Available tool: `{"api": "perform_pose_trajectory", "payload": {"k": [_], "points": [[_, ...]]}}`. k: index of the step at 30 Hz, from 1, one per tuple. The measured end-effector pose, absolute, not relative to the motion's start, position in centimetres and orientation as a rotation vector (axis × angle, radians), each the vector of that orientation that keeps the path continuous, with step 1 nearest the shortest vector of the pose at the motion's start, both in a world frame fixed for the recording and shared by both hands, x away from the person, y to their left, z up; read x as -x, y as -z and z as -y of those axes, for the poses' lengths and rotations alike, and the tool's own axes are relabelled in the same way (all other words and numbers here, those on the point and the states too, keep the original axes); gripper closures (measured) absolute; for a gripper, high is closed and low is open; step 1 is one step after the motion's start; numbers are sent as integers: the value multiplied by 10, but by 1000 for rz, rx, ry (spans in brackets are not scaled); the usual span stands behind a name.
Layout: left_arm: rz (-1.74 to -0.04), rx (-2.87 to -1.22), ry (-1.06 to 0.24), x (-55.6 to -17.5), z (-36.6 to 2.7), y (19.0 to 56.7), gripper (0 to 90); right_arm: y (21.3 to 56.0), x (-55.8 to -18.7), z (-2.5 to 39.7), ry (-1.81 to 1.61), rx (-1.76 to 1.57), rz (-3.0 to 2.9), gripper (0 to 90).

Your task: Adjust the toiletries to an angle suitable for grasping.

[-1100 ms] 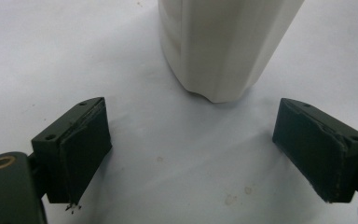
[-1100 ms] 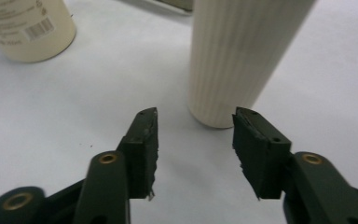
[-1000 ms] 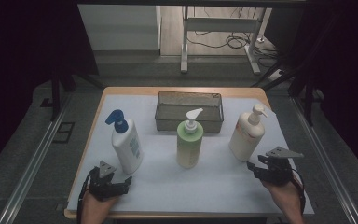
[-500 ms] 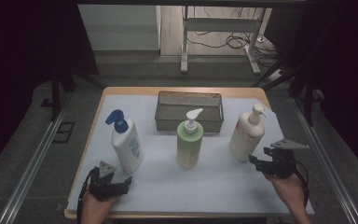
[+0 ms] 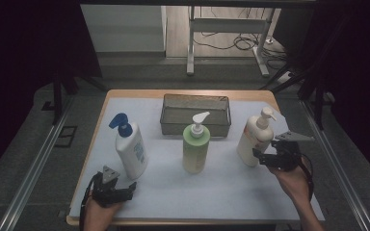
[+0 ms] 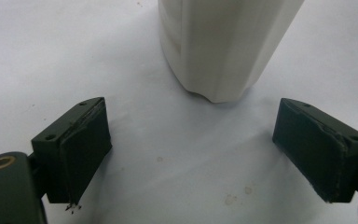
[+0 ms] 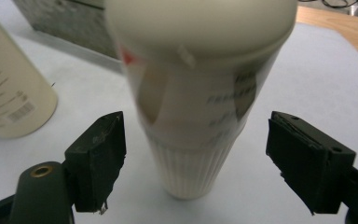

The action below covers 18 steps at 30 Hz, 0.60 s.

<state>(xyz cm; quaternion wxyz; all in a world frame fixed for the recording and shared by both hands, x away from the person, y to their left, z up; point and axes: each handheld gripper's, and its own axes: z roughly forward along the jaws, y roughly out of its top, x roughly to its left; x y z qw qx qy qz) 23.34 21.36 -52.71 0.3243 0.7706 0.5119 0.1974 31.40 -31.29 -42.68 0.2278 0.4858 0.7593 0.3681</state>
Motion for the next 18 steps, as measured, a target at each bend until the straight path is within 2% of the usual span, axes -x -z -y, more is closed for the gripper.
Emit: {"api": "perform_pose_trajectory", "payload": {"k": [18], "points": [[-1342,-2021,-517,-233,-214,527,107,419,-339,293,-977,-1314,-2091,249]]}}
